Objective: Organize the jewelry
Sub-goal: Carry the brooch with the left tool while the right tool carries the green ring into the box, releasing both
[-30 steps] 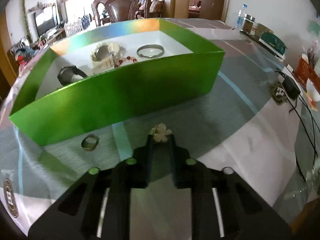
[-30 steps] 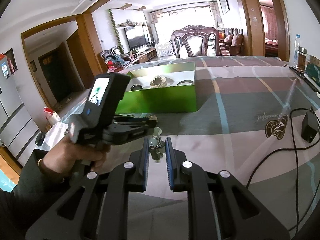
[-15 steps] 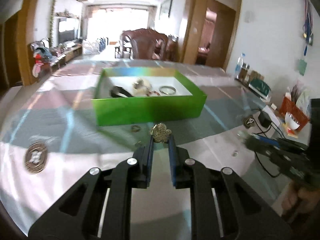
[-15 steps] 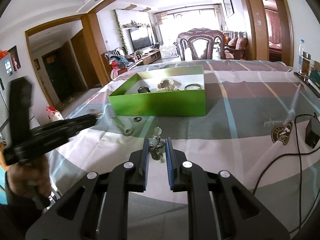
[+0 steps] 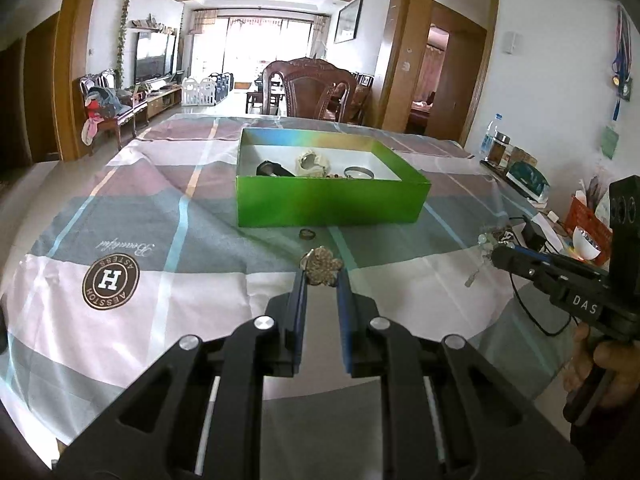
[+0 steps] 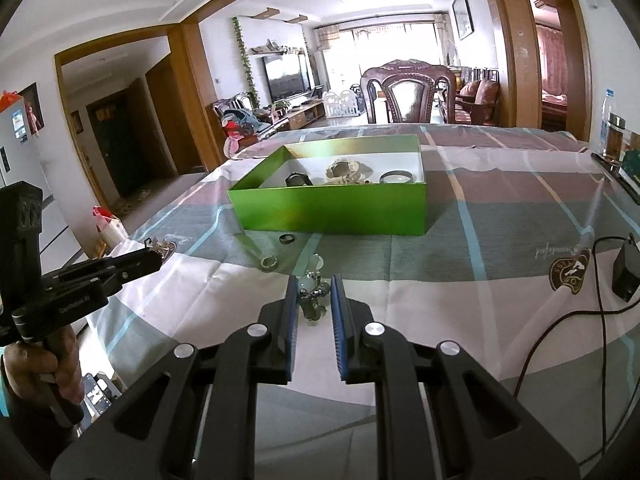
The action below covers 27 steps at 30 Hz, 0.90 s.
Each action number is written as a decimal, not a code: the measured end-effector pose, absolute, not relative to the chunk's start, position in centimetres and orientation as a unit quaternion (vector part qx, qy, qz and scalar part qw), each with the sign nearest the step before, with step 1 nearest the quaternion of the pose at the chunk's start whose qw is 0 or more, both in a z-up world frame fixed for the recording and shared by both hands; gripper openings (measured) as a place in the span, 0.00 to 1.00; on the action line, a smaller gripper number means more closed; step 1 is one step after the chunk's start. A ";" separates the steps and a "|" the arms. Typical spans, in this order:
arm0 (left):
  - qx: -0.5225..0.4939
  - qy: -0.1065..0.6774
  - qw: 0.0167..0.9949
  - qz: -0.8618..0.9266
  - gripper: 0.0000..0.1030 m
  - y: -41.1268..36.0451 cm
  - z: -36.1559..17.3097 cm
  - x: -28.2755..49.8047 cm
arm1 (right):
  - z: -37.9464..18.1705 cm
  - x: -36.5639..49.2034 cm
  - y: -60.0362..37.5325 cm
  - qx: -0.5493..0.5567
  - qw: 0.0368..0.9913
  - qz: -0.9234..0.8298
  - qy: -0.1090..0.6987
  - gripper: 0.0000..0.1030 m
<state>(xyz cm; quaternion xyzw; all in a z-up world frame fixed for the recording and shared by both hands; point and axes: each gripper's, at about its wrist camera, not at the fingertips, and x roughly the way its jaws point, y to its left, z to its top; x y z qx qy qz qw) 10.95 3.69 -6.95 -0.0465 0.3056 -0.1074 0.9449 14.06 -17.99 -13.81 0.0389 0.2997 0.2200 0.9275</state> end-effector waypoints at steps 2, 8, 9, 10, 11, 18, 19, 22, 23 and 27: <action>-0.048 0.306 0.945 -0.108 0.14 3.8 -7.1 10.9 | -13.9 14.0 -18.0 0.039 0.928 0.219 0.301 0.15; -0.048 0.311 0.943 -0.108 0.14 3.9 -7.3 11.1 | -14.0 14.0 -17.9 0.038 0.927 0.219 0.302 0.15; -0.048 0.312 0.943 -0.109 0.14 3.9 -7.4 11.2 | -14.0 14.0 -17.8 0.038 0.927 0.220 0.303 0.15; -0.048 0.313 0.942 -0.109 0.14 4.0 -7.5 11.3 | -14.1 14.0 -17.8 0.038 0.927 0.220 0.303 0.15; -0.048 0.313 0.942 -0.110 0.14 3.9 -7.5 11.3 | -14.1 14.0 -17.8 0.038 0.926 0.220 0.303 0.15; -0.047 0.315 0.941 -0.112 0.14 3.8 -7.6 11.5 | -14.2 14.1 -17.8 0.038 0.926 0.221 0.304 0.15; -0.048 0.315 0.941 -0.112 0.14 3.9 -7.6 11.5 | -14.2 14.1 -17.7 0.038 0.926 0.221 0.304 0.15; -0.046 0.313 0.942 -0.115 0.14 3.8 -7.3 11.7 | -14.0 14.3 -17.7 0.038 0.926 0.223 0.302 0.15; -0.044 0.311 0.942 -0.115 0.14 3.8 -7.1 11.9 | -13.8 14.4 -17.8 0.038 0.926 0.225 0.300 0.15; -0.026 0.289 0.950 -0.117 0.15 3.7 -4.3 13.2 | -11.4 15.6 -17.8 0.031 0.931 0.234 0.279 0.15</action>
